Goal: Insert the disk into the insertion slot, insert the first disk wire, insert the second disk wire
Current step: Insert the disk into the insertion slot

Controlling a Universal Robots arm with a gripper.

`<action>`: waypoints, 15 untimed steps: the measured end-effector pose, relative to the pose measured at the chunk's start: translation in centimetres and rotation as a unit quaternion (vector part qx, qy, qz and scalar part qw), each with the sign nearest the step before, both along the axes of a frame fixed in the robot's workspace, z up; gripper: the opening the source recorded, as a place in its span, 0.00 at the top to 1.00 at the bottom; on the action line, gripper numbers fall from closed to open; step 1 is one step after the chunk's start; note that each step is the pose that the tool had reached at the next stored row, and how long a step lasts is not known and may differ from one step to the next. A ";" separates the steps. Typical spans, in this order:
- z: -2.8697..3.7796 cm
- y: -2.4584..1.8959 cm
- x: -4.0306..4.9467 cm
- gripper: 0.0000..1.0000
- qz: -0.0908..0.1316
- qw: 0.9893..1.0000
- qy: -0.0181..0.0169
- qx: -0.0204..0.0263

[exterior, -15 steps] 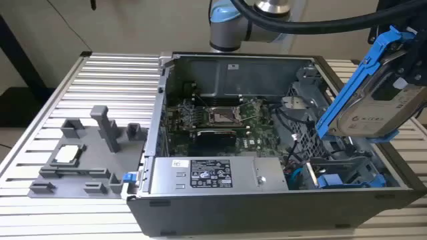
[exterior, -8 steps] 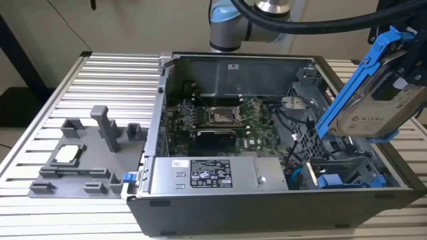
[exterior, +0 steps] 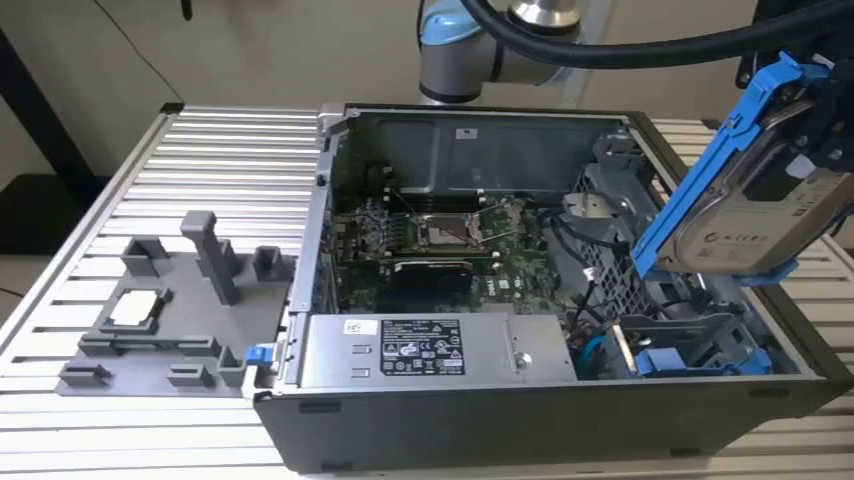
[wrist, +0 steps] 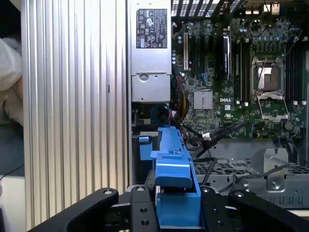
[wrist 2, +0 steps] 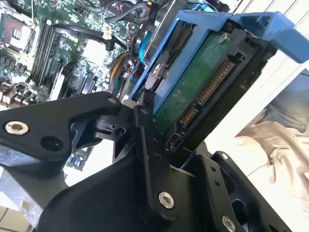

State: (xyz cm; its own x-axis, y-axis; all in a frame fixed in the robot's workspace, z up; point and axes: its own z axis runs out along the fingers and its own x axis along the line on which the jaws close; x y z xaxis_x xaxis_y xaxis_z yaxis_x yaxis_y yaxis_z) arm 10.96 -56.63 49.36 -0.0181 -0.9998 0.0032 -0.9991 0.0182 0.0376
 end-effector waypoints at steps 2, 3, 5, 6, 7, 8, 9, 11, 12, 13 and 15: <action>-0.08 0.00 -0.02 0.67 0.000 1.000 -0.004 0.000; -0.12 0.00 -0.02 0.67 0.000 1.000 -0.006 0.000; -0.26 0.00 -0.04 0.67 0.000 1.000 -0.011 0.000; -0.37 0.01 -0.07 0.67 0.000 1.000 -0.014 0.000; -0.51 0.00 -0.10 0.67 0.000 1.000 -0.016 0.000; -0.64 -0.01 -0.12 0.67 0.000 1.000 -0.018 0.000; -0.76 -0.01 -0.11 0.67 0.000 1.000 -0.018 0.000; -1.00 -0.02 -0.11 0.67 0.000 1.000 -0.018 0.000; -1.13 -0.03 -0.12 0.67 0.000 1.000 -0.018 0.000; -1.28 -0.04 -0.12 0.67 0.000 1.000 -0.018 0.000; -1.58 -0.05 -0.12 0.67 0.000 1.000 -0.018 0.000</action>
